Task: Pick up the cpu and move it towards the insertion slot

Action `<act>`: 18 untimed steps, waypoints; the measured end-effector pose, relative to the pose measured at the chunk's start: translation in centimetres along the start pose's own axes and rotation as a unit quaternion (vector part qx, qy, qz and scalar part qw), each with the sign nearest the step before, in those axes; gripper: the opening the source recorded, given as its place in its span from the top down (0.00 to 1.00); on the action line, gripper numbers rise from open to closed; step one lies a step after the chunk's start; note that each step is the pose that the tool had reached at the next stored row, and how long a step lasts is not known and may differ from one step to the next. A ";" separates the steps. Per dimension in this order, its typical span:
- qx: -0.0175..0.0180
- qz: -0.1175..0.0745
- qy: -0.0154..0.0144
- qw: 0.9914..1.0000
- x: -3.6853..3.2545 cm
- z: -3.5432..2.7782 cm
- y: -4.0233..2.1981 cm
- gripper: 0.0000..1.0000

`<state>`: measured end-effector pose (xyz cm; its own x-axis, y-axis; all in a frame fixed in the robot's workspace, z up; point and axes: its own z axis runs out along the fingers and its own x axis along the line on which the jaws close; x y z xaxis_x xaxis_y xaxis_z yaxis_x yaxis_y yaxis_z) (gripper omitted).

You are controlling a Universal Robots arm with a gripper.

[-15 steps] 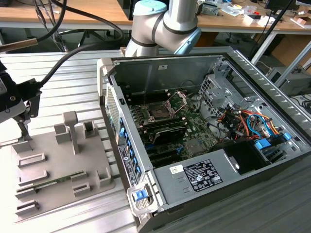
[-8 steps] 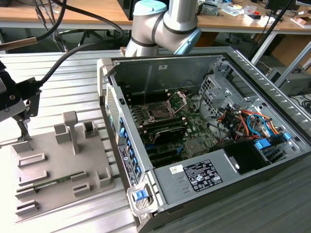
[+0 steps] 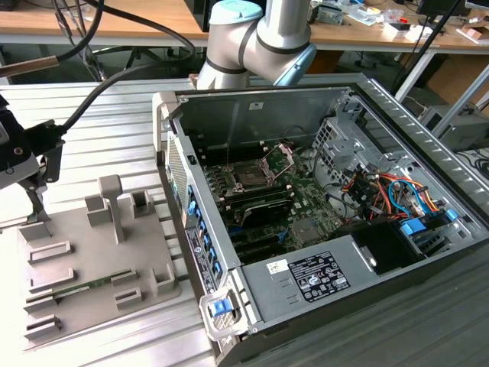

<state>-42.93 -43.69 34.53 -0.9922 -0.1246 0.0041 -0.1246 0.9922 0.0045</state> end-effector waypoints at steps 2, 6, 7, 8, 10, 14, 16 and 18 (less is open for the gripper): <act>0.000 0.000 0.000 1.000 0.00 -0.07 0.00 0.45; 0.000 0.000 0.000 1.000 0.00 -1.04 0.01 0.45; 0.000 0.000 0.000 1.000 0.01 -1.08 0.01 0.45; 0.000 0.000 0.000 1.000 0.00 -1.14 0.00 0.45; 0.000 0.000 0.000 1.000 0.01 -1.22 0.01 0.45; 0.000 0.000 0.000 1.000 0.01 -1.35 0.01 0.45; 0.000 0.000 0.000 1.000 0.00 -1.41 0.01 0.45; 0.000 0.000 0.000 1.000 0.01 -1.50 0.01 0.45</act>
<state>-42.93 -43.69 36.03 -0.9922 -0.1246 0.0040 -0.1246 0.9922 0.0045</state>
